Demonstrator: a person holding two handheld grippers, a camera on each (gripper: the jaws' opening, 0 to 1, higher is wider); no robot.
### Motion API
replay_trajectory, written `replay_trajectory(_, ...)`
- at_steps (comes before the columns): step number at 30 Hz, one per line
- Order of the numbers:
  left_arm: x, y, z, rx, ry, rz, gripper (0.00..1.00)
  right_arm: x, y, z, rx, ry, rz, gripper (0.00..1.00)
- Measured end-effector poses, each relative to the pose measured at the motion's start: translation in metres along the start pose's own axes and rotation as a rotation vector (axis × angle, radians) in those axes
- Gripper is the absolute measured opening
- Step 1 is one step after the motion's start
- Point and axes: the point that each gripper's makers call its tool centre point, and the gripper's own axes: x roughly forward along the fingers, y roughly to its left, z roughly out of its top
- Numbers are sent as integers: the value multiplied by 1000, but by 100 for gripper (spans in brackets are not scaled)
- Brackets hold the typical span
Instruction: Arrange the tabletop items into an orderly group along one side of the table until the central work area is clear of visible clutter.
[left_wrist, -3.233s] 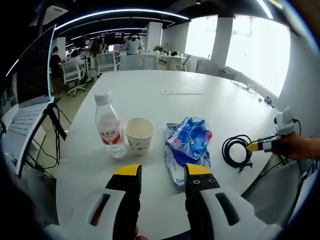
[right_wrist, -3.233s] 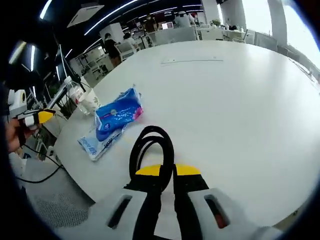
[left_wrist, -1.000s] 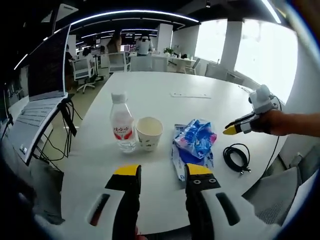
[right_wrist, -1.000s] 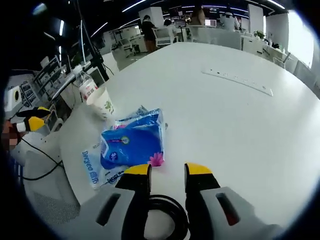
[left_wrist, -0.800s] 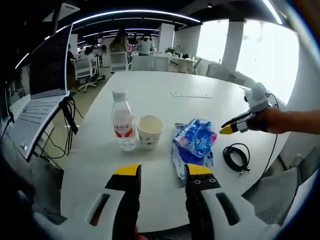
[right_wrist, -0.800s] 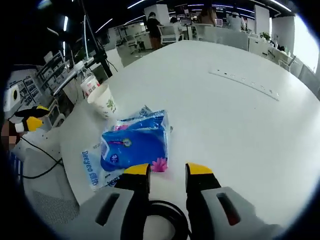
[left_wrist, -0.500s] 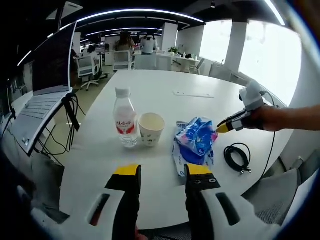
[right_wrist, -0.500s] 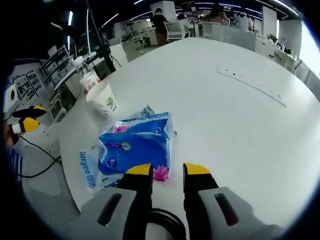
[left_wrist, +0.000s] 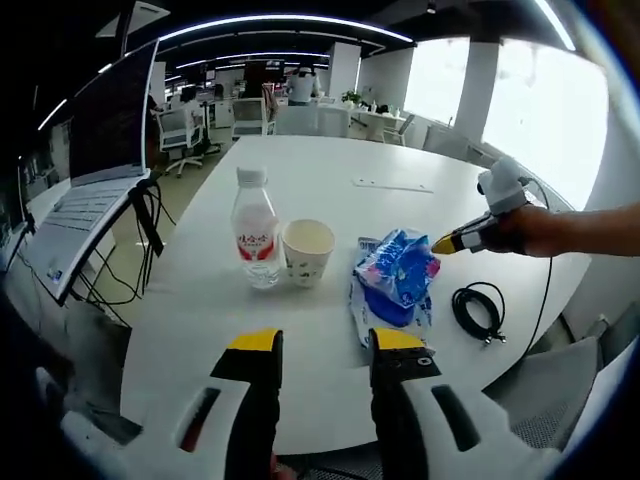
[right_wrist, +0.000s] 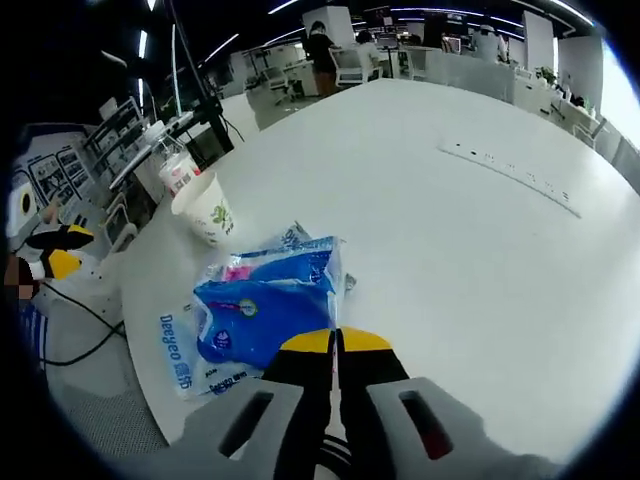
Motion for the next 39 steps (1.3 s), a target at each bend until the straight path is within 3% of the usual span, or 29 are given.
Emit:
replay_trajectory(9,6,-11,2,17,9,-29,33,-9,-6,5,29,-40,-4,0)
replay_trajectory(23,10,-25,9,39,13,-63,33,-47,-25,-11,89,-89,-52,0)
replay_trajectory(39,11,-35,10,47,12,-84,33,-79,-41,-32,154,-98,-120,0)
